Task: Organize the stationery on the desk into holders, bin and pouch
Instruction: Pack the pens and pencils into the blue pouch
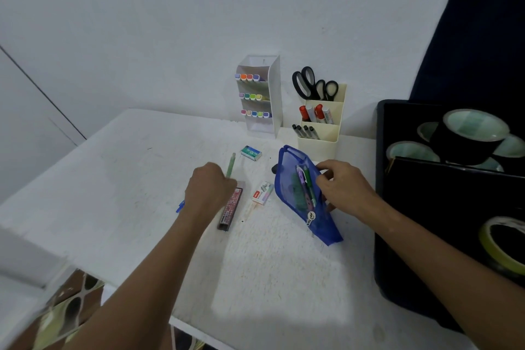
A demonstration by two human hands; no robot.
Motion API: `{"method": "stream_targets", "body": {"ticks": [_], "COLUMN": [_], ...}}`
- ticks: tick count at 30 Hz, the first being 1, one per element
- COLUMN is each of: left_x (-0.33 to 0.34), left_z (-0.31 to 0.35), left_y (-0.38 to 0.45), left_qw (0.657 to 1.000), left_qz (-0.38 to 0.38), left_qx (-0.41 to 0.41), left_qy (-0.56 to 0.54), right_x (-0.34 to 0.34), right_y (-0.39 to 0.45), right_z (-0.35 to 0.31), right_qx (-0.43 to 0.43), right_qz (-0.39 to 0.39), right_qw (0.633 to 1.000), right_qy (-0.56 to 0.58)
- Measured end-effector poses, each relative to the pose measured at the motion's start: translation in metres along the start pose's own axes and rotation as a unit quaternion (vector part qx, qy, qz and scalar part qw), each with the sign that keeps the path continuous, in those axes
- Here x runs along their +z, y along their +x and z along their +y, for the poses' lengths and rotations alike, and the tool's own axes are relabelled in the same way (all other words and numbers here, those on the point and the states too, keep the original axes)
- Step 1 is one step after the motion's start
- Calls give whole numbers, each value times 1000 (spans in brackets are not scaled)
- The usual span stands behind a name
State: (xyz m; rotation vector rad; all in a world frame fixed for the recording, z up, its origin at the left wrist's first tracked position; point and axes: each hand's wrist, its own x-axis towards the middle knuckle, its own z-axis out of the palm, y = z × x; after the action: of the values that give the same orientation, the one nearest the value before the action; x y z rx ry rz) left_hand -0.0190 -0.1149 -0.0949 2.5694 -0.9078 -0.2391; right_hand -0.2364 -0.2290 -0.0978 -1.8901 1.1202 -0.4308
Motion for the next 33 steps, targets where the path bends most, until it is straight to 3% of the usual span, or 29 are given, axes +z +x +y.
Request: {"method": "stream_targets", "body": {"ticks": [5, 10, 14, 26, 33], "left_x": [-24, -12, 12, 27, 3], "left_z": [51, 75, 86, 68, 10], "left_y": [-3, -20, -30, -13, 10], "left_qw": [993, 964, 948, 970, 995], "left_qz": [-42, -207, -259, -190, -76], "left_qx": [30, 18, -18, -10, -19], "left_qy": [-102, -163, -182, -149, -60], "right_x": [0, 0, -1, 1, 2], "right_y": [1, 0, -1, 2, 3], "right_z": [0, 0, -1, 2, 3], "right_qx": [-1, -4, -9, -15, -7], "right_qz": [2, -5, -13, -23, -28], "right_qw": [1000, 1000, 1000, 1000, 1000], "right_qy": [3, 6, 10, -5, -6]}}
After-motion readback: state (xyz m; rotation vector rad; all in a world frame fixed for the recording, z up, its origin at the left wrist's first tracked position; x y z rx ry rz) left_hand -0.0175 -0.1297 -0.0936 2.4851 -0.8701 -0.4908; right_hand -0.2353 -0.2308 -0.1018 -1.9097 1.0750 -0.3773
